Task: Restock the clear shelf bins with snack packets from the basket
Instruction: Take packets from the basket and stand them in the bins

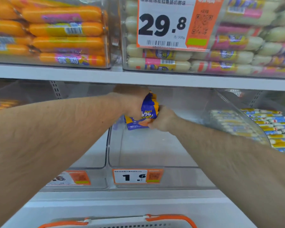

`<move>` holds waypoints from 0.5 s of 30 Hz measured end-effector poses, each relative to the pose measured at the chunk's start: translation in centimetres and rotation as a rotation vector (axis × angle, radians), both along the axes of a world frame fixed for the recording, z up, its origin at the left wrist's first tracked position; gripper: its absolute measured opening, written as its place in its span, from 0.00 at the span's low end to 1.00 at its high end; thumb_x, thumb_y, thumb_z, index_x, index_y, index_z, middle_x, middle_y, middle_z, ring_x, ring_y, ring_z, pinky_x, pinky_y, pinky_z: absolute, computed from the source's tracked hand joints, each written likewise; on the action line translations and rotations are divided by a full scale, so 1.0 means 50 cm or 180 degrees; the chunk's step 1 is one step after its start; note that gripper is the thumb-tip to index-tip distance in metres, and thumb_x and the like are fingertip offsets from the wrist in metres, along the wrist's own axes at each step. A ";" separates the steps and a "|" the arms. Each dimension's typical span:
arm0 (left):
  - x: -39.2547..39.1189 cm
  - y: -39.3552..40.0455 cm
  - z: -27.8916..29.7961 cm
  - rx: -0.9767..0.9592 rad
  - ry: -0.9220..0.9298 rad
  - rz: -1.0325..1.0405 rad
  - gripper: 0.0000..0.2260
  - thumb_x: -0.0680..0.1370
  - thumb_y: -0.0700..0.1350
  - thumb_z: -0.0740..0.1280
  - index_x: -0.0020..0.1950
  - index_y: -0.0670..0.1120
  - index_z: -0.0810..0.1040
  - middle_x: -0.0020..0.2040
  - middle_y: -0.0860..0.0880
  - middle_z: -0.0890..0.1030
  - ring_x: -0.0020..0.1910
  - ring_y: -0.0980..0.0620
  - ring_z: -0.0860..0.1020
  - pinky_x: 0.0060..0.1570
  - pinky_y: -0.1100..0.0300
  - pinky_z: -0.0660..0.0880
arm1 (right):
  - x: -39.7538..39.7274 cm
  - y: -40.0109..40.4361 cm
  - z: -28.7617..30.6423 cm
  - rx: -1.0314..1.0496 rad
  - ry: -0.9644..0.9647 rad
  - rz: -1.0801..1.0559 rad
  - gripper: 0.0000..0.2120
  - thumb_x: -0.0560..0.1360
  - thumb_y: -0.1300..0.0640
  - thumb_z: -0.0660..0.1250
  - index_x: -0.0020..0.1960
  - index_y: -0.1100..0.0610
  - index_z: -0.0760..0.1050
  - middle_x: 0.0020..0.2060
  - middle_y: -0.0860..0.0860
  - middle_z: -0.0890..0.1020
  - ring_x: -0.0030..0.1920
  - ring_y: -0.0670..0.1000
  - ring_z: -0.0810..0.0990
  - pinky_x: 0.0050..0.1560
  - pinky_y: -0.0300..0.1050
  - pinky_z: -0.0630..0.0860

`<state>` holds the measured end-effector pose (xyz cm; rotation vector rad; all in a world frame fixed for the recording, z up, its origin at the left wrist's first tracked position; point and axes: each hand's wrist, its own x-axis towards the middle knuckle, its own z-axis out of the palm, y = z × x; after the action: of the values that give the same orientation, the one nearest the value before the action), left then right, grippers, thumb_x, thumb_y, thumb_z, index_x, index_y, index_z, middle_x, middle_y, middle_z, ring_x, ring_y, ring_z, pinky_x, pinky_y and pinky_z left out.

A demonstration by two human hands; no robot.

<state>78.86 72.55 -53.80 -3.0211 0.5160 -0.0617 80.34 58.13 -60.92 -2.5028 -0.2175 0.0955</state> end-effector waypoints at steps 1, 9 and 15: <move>0.006 0.002 0.000 -0.0004 0.0008 -0.0046 0.26 0.57 0.50 0.76 0.48 0.55 0.66 0.46 0.49 0.78 0.41 0.45 0.79 0.41 0.51 0.80 | 0.005 0.007 0.009 -0.0206 0.0112 0.0064 0.23 0.72 0.49 0.73 0.63 0.57 0.76 0.56 0.55 0.82 0.55 0.56 0.80 0.56 0.47 0.77; 0.039 0.008 -0.030 0.0563 -0.0250 -0.0087 0.36 0.63 0.47 0.79 0.67 0.47 0.66 0.62 0.45 0.70 0.58 0.43 0.73 0.51 0.50 0.77 | 0.048 0.038 -0.042 0.0073 0.0725 -0.0318 0.12 0.73 0.56 0.74 0.53 0.58 0.76 0.45 0.55 0.79 0.41 0.53 0.78 0.41 0.39 0.79; 0.041 0.005 -0.038 0.0722 -0.0345 -0.0091 0.36 0.68 0.48 0.76 0.69 0.44 0.62 0.65 0.46 0.72 0.60 0.44 0.74 0.47 0.55 0.71 | 0.041 0.057 -0.072 0.0863 0.0674 -0.0356 0.29 0.68 0.50 0.79 0.64 0.57 0.75 0.57 0.54 0.81 0.55 0.55 0.80 0.59 0.50 0.78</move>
<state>80.90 72.82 -55.69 -2.7722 0.5179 -0.1565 82.38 61.00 -64.50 -2.2100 -0.0016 0.2656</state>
